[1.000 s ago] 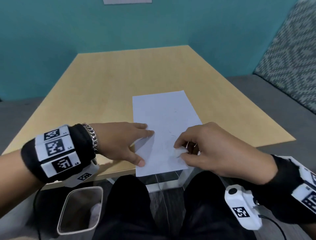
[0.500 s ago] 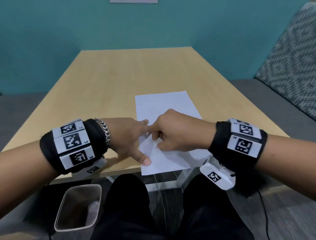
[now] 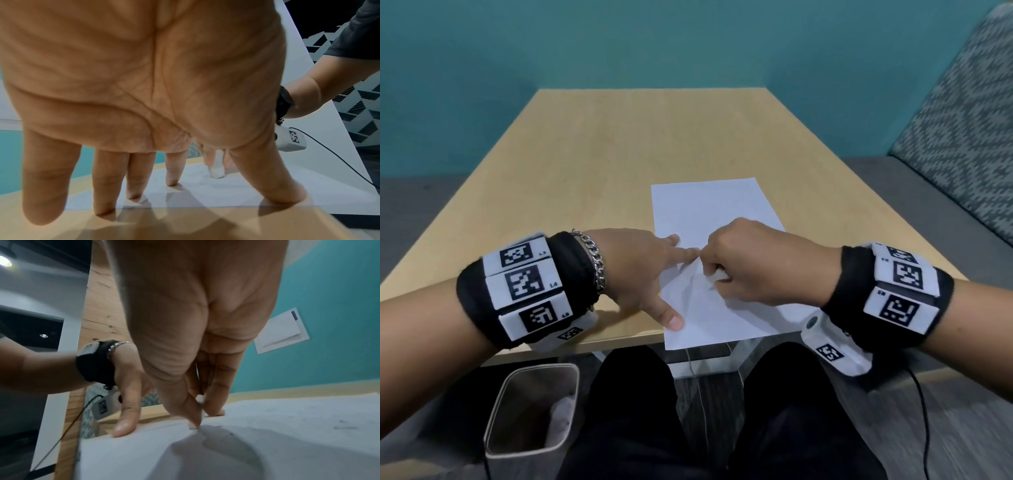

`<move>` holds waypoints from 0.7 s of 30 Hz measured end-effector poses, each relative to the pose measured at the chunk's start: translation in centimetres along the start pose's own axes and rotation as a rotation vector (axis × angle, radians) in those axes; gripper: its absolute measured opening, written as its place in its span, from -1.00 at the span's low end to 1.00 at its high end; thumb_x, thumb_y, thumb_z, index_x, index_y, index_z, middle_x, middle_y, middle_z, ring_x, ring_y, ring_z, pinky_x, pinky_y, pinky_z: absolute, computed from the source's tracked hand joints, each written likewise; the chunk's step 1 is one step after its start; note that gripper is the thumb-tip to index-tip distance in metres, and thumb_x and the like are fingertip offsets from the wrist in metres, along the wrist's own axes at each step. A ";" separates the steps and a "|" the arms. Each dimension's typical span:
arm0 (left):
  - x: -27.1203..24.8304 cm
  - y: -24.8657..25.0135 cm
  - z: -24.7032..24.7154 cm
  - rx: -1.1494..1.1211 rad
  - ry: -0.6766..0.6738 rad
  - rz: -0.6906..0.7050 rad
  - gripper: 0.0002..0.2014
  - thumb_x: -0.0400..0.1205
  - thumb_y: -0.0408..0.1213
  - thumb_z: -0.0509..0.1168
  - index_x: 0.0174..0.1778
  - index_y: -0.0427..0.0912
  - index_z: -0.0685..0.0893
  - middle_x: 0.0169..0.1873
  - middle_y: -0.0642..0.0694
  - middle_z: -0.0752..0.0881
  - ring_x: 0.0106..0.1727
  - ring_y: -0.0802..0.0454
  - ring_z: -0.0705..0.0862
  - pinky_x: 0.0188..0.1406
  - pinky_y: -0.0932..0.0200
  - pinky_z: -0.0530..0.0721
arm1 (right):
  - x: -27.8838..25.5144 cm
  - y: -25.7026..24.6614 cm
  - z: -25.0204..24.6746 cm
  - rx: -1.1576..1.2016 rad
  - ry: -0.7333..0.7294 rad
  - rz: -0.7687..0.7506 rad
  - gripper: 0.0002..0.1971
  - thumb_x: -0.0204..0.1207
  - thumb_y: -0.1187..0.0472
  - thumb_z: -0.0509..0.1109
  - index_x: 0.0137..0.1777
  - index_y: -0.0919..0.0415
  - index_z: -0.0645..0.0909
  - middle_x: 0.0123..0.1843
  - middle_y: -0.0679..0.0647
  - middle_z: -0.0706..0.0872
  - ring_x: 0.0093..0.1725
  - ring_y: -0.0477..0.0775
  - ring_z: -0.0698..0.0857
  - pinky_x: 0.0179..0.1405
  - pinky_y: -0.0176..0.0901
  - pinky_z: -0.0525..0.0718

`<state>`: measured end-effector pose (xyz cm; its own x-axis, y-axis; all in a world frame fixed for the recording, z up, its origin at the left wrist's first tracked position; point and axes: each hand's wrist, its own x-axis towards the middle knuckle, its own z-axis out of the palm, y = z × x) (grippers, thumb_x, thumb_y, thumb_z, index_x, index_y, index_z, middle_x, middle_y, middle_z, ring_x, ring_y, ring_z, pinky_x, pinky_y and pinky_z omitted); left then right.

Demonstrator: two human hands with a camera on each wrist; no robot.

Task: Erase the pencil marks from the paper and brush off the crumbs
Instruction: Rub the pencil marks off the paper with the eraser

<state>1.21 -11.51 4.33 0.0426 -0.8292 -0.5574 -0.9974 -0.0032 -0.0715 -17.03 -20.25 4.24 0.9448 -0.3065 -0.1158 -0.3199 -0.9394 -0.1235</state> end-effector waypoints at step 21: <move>0.1 -0.1 0.0 -0.003 -0.003 -0.007 0.23 0.39 0.60 0.38 0.84 0.34 -0.18 0.87 0.09 -0.16 0.50 -0.03 0.61 0.46 0.04 0.53 | 0.3 1.0 -0.1 -0.044 0.010 0.018 -0.89 0.54 0.15 0.42 -0.10 -0.09 0.56 -0.06 -0.01 0.72 -0.04 0.07 0.60 -0.10 0.00 0.68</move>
<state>1.31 -11.57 4.29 0.0496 -0.8275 -0.5592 -0.9973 -0.0104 -0.0732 -17.10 -21.33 4.22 0.9397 -0.3246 -0.1076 -0.3335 -0.9395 -0.0783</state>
